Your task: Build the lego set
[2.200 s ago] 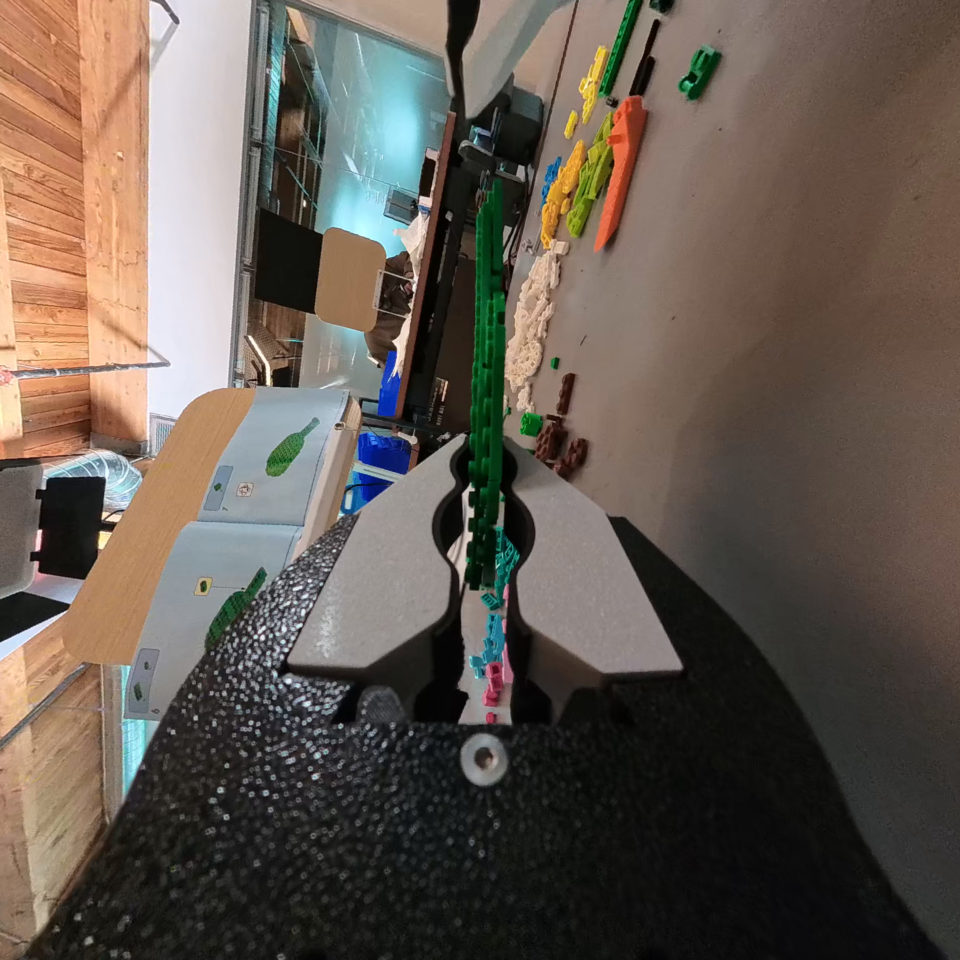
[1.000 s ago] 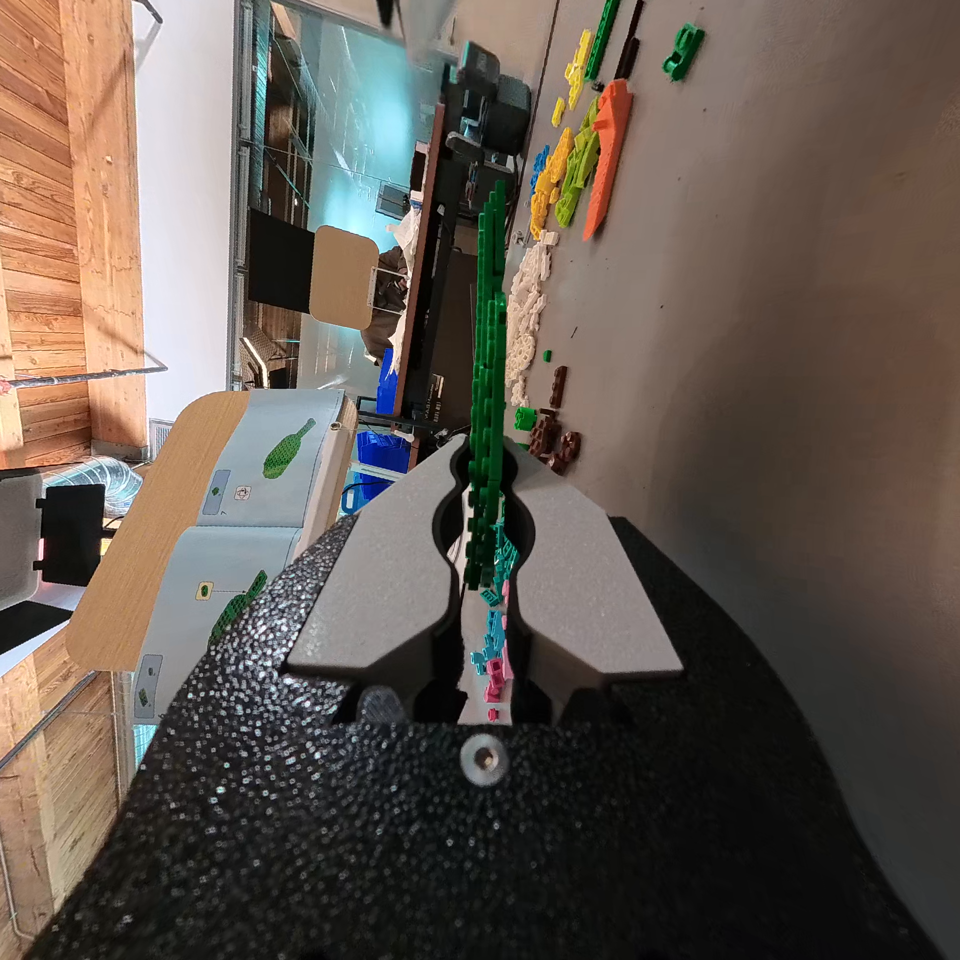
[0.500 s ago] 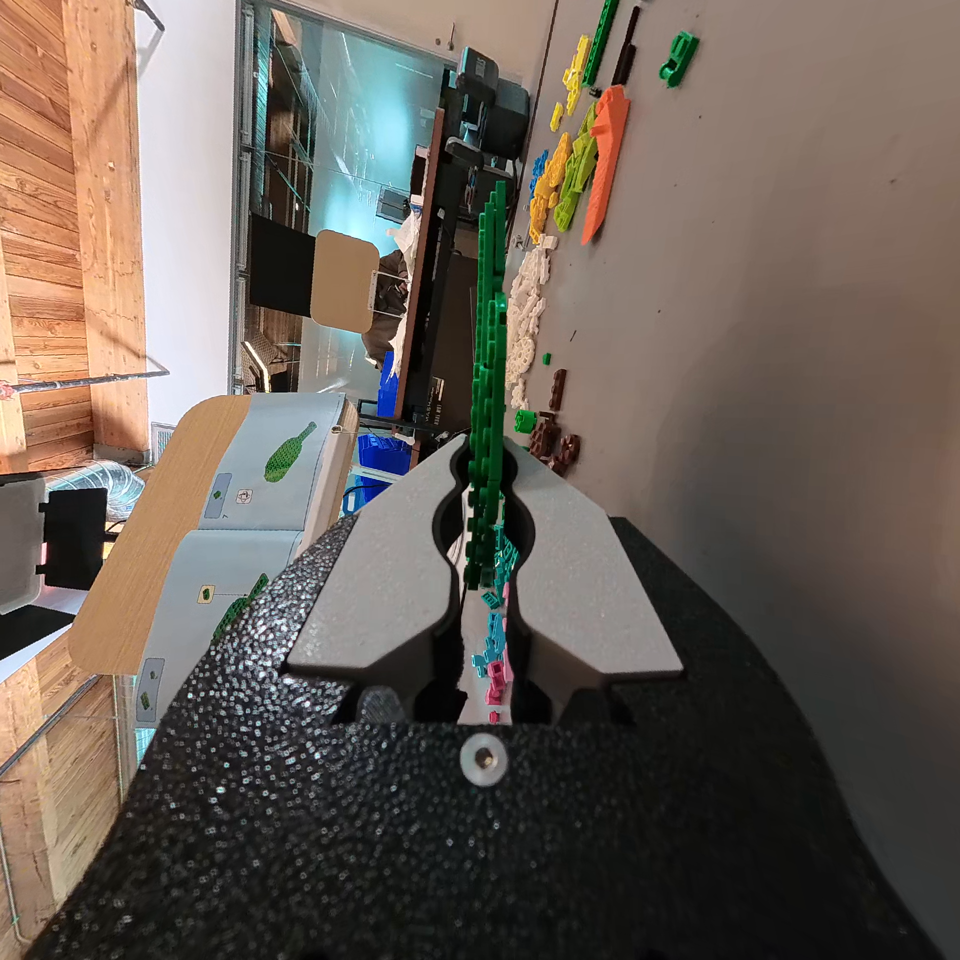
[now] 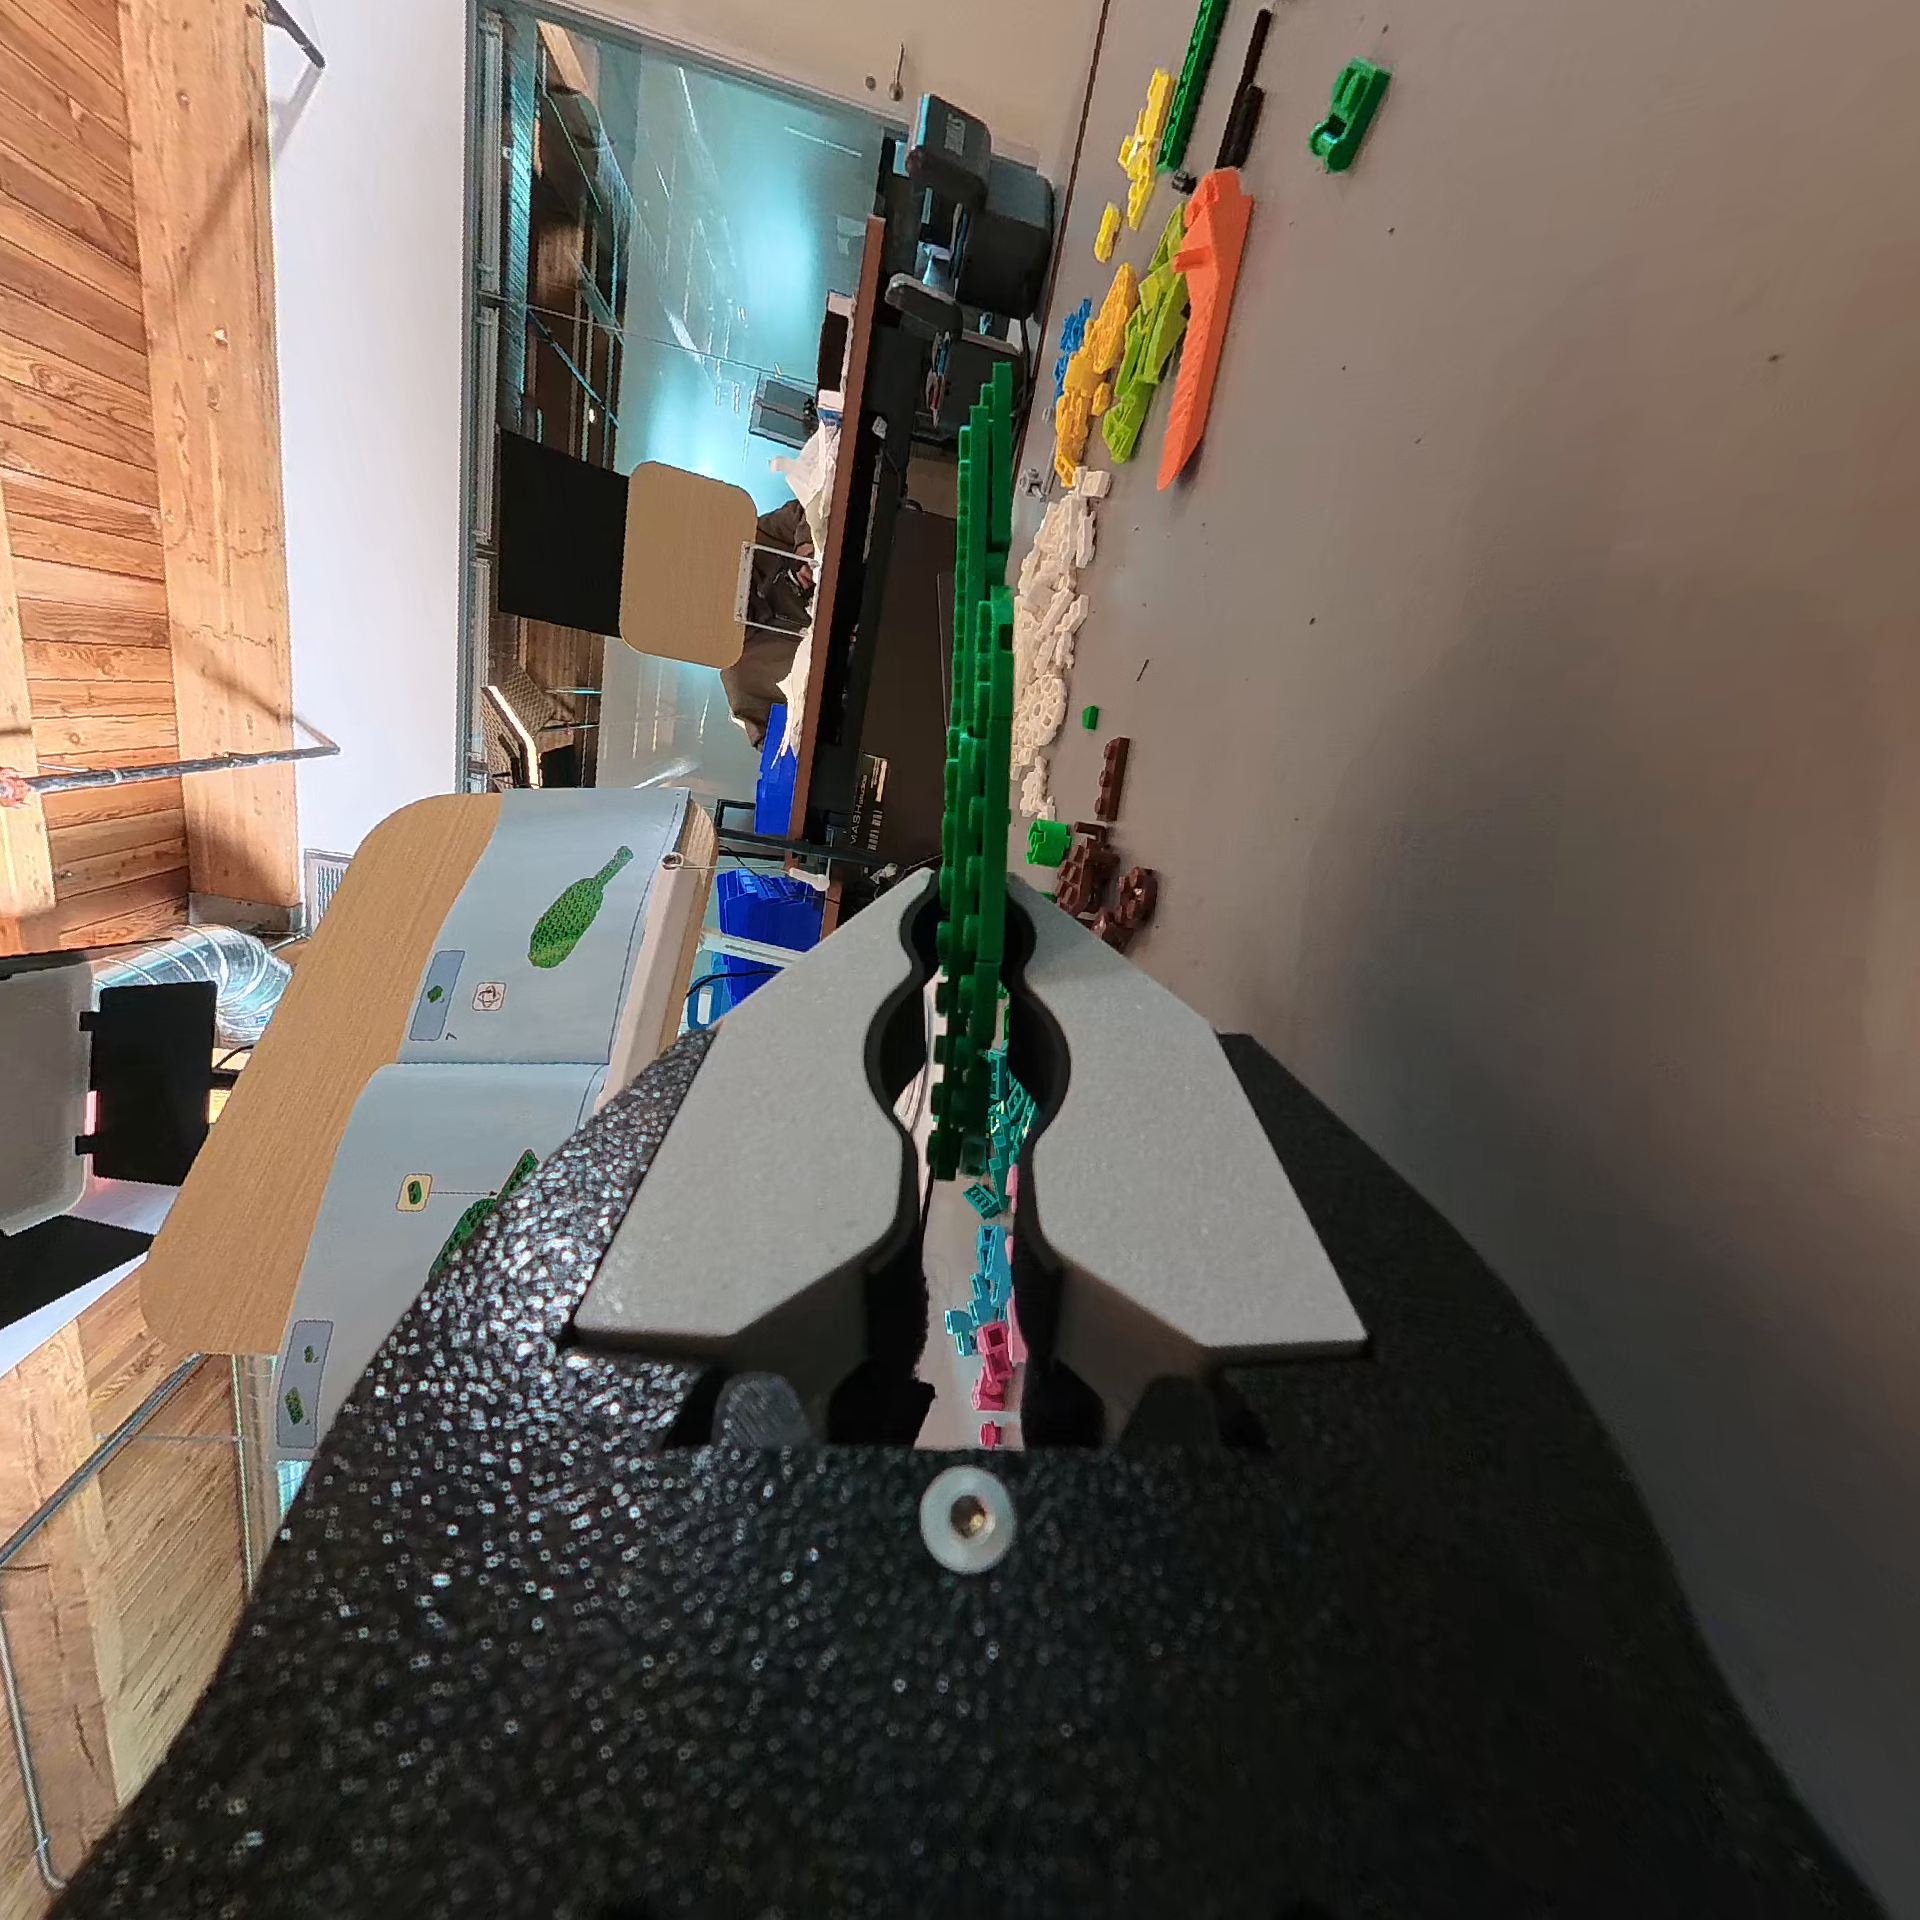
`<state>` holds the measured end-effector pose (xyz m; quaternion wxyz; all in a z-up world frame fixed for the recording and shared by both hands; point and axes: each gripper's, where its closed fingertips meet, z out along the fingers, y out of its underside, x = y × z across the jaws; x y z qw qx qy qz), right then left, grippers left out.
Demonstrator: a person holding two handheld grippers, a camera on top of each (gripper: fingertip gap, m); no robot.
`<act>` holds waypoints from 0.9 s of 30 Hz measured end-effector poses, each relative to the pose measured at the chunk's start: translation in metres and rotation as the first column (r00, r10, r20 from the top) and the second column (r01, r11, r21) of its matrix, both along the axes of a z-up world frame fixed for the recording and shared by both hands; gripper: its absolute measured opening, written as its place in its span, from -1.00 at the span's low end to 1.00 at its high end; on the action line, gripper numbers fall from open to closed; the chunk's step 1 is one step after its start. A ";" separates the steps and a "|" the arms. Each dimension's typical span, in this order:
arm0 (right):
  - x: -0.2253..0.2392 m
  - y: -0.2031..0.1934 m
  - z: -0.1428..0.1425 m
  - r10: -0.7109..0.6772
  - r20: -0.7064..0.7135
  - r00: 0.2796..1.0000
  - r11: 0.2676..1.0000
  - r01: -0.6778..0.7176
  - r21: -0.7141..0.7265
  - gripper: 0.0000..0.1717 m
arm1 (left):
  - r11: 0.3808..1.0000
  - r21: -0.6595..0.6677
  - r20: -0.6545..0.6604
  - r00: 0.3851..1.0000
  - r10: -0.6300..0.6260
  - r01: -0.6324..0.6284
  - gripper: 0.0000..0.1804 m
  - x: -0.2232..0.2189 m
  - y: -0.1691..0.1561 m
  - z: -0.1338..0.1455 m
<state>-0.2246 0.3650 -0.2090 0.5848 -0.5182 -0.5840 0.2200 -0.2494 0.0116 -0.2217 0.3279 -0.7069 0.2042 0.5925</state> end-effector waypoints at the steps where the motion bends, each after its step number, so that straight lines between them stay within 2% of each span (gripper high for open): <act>1: 0.001 0.001 0.003 -0.013 -0.007 1.000 1.000 0.013 0.029 -0.90 | 1.000 0.000 0.000 1.000 0.000 0.000 -0.93 0.000 0.000 0.000; 4: 0.003 0.004 0.010 -0.040 -0.037 0.999 0.996 0.043 0.082 -0.90 | 1.000 -0.001 0.000 1.000 0.000 0.000 -0.94 0.000 0.000 0.000; 13: 0.007 0.012 0.016 -0.067 -0.092 0.994 0.997 0.070 0.031 -0.91 | 1.000 -0.006 0.000 1.000 -0.002 0.002 -0.94 0.000 0.001 -0.001; 27: 0.006 0.008 0.019 -0.073 -0.072 0.995 0.979 0.085 0.185 -0.91 | 1.000 -0.011 0.000 1.000 -0.005 0.005 -0.94 0.001 0.001 -0.002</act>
